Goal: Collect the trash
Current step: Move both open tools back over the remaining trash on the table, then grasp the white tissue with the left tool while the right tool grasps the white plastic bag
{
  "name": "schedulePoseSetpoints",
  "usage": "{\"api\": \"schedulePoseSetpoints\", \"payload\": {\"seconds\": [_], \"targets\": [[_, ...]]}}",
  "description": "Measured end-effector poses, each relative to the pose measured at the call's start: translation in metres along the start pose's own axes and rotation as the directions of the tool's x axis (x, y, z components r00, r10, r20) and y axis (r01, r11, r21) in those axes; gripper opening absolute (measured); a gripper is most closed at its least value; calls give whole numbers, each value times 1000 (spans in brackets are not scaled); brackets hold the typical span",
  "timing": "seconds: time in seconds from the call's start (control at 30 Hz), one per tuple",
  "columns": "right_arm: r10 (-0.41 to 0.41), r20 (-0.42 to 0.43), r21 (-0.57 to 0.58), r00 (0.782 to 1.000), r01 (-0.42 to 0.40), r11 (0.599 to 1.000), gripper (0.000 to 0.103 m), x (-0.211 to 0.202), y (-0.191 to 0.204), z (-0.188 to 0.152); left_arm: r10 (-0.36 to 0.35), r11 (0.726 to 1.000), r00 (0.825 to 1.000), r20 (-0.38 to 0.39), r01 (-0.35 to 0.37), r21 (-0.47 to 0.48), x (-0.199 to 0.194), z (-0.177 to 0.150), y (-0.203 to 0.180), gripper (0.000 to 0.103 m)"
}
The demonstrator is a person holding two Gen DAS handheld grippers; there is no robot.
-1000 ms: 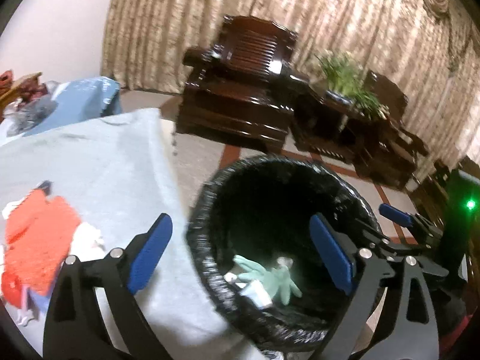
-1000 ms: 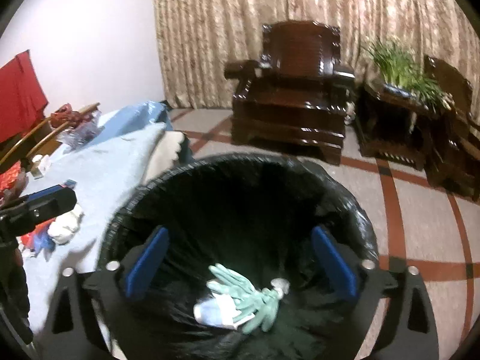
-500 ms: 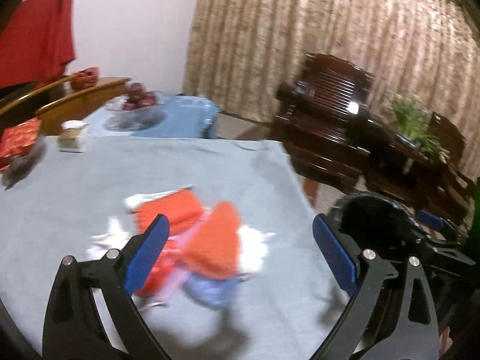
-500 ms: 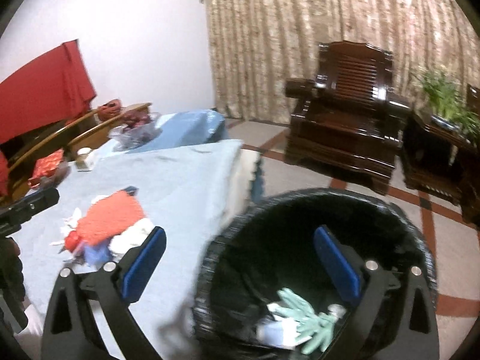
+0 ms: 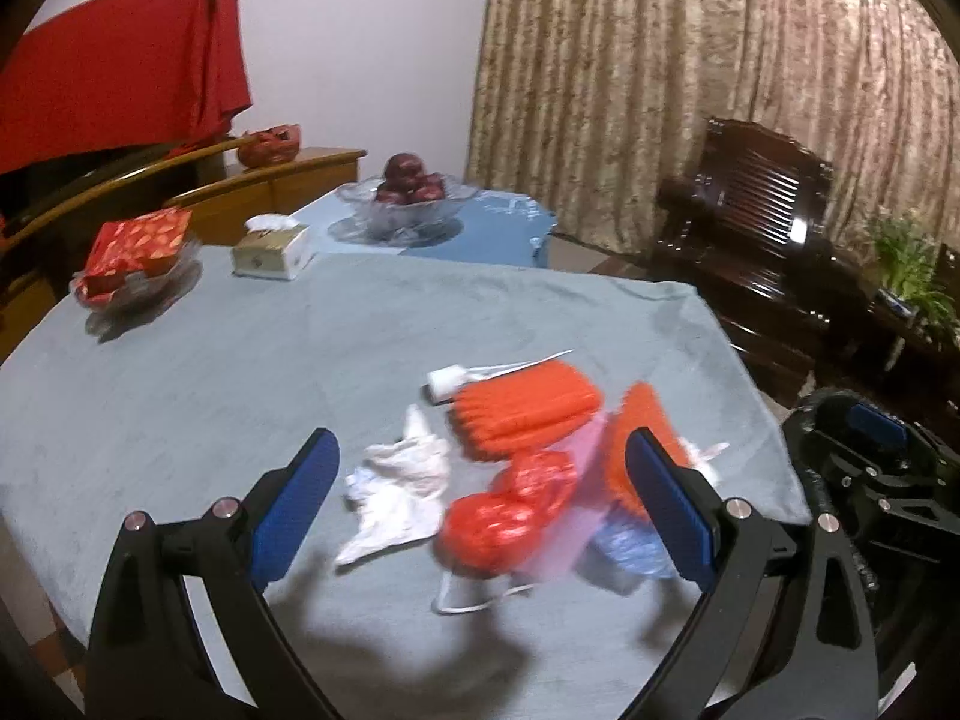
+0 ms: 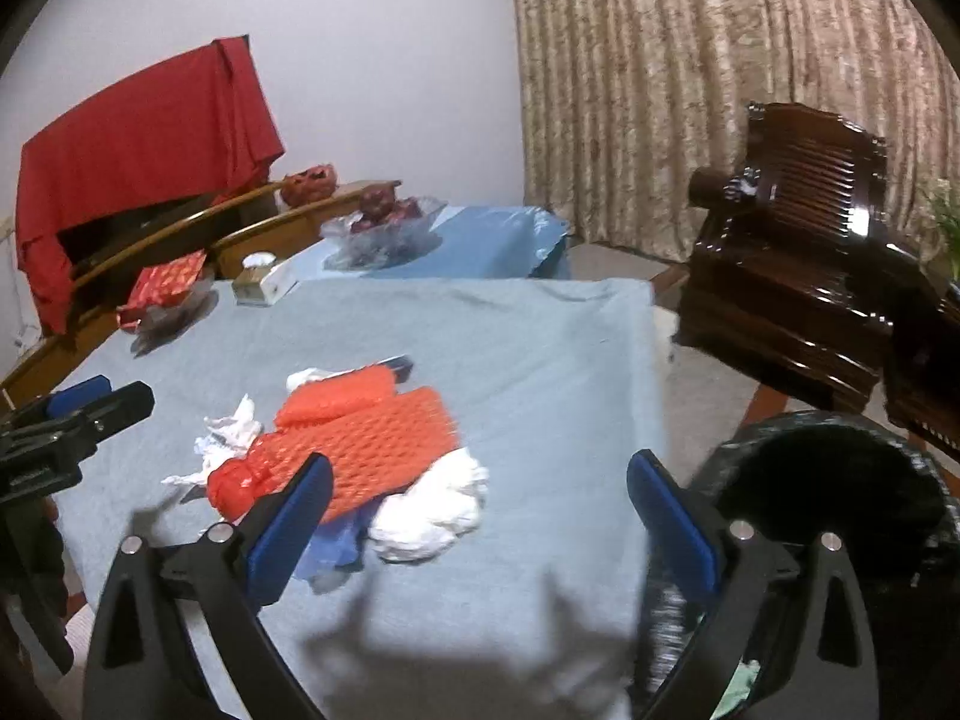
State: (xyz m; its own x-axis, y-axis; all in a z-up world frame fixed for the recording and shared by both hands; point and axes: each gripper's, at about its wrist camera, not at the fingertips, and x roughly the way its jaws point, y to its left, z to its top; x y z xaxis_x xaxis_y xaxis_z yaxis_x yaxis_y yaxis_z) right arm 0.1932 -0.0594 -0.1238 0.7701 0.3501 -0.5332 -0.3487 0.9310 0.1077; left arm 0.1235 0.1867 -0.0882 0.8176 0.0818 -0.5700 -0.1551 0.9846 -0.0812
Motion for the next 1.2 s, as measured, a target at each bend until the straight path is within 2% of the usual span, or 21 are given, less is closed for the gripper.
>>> {"api": "schedulePoseSetpoints", "payload": {"seconds": [0.13,0.2,0.3,0.63,0.73,0.83,1.0,1.2], "targets": [[-14,-51,1,999,14,1000,84,27,6,-9,37,999,999,-13,-37,-16,10,-8,16,94],[-15,-74,2,997,15,1000,76,37,7,-13,50,999,999,-20,-51,-21,15,-11,23,94],[-18,-108,-7,994,17,1000,71,51,9,-19,66,997,997,-35,-67,-31,24,-16,32,94],[-12,-182,-15,983,9,1000,69,80,13,-30,83,995,992,-89,-87,-40,50,-33,50,93],[22,-206,-4,978,-24,1000,66,87,14,-31,82,995,991,-106,-87,-41,57,-35,54,93],[72,-224,10,972,-71,997,53,92,16,-33,84,995,989,-119,-89,-42,64,-37,56,93],[85,-209,-15,974,-90,996,35,88,21,-32,91,994,986,-141,-98,-42,78,-41,60,93],[80,-191,-16,978,-85,996,28,78,13,-27,92,994,983,-160,-100,-44,93,-39,60,91]]}}
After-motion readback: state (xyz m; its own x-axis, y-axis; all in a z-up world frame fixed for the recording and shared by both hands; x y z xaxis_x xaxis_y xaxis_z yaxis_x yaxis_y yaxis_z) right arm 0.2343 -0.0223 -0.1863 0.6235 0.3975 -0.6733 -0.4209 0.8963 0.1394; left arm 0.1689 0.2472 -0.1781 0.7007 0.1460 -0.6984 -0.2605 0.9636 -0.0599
